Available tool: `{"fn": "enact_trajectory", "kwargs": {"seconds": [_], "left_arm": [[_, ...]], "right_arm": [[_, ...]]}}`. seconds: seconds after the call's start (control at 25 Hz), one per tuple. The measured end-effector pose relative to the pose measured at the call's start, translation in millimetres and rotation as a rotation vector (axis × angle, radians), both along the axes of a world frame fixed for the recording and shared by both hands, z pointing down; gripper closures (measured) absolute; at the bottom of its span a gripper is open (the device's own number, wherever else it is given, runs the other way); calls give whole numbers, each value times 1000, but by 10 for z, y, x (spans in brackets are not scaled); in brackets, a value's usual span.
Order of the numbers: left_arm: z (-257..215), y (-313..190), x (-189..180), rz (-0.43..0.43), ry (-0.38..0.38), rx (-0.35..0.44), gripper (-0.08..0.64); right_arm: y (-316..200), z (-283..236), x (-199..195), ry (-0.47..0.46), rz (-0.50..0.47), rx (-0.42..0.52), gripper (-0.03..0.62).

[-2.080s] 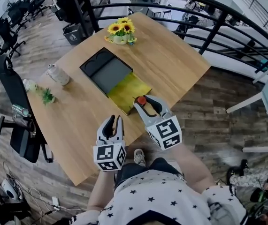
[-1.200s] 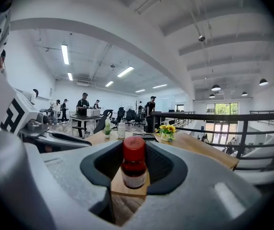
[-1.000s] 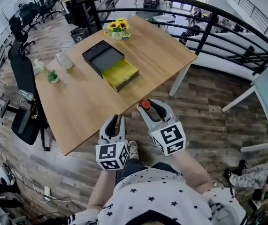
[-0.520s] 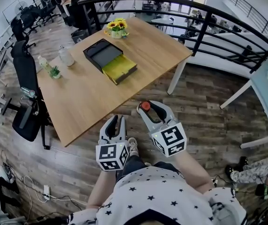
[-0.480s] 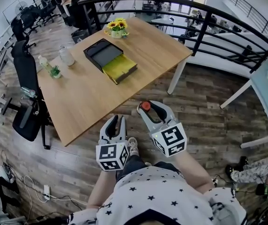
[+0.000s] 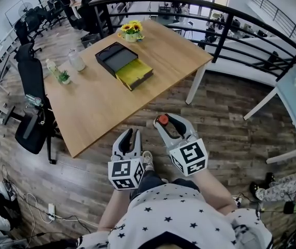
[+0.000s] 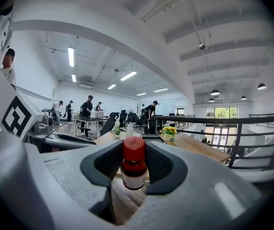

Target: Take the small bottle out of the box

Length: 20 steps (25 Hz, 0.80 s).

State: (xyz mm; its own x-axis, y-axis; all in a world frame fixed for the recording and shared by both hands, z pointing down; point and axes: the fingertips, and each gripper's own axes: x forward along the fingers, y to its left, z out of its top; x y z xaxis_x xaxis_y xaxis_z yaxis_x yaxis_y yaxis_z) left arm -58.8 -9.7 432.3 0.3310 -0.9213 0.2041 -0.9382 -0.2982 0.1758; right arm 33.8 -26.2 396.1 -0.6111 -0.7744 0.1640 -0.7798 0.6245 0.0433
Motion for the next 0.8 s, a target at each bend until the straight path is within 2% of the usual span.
{"fn": "enact_trajectory", "kwargs": {"seconds": [0.8], "left_arm": [[0, 61, 100, -13, 13, -2, 485]], "right_arm": [[63, 2, 135, 21, 17, 24, 451]]}}
